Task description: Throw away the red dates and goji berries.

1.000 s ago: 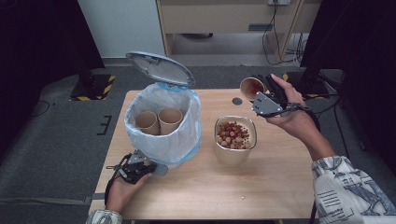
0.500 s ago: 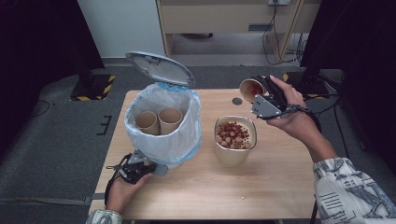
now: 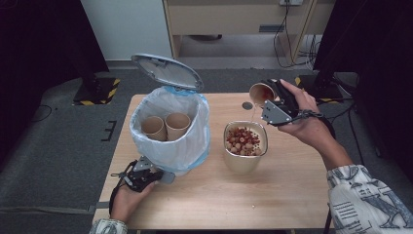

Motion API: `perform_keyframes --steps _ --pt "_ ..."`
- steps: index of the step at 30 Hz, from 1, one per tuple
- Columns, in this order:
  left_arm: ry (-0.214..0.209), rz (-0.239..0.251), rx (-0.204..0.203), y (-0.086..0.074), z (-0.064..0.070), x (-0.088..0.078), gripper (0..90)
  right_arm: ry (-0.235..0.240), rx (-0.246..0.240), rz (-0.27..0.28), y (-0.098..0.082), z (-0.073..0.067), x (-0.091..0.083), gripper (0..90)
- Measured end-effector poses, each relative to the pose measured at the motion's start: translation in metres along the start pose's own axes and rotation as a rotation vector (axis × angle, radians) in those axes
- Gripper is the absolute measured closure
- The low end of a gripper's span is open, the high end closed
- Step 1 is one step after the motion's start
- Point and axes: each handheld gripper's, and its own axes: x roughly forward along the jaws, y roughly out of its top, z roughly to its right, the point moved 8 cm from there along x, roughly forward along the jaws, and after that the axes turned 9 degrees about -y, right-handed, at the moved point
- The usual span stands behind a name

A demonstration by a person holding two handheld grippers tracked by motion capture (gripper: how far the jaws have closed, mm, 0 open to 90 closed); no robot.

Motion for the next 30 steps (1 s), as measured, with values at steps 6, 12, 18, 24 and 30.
perform_keyframes --steps 6,12,18,24,30 --pt "0.000 0.000 0.000 0.0000 0.0000 0.0000 90.0 -0.004 0.005 -0.001 0.0001 0.0019 -0.0009 28.5" --pt "0.000 0.000 0.001 0.0000 0.0000 0.0000 90.0 -0.006 -0.004 -0.001 0.0004 0.0033 -0.0029 28.5" --pt "0.000 0.000 0.000 0.0001 0.0000 0.0001 90.0 -0.014 -0.038 -0.008 0.0025 0.0057 -0.0053 28.5" --pt "-0.001 0.001 -0.002 0.0001 0.0000 0.0001 90.0 -0.016 -0.115 -0.009 0.0061 0.0058 -0.0066 28.4" --pt "-0.001 0.001 -0.002 0.0001 0.0000 0.0001 90.0 -0.009 -0.159 -0.012 0.0084 0.0024 -0.0064 28.4"
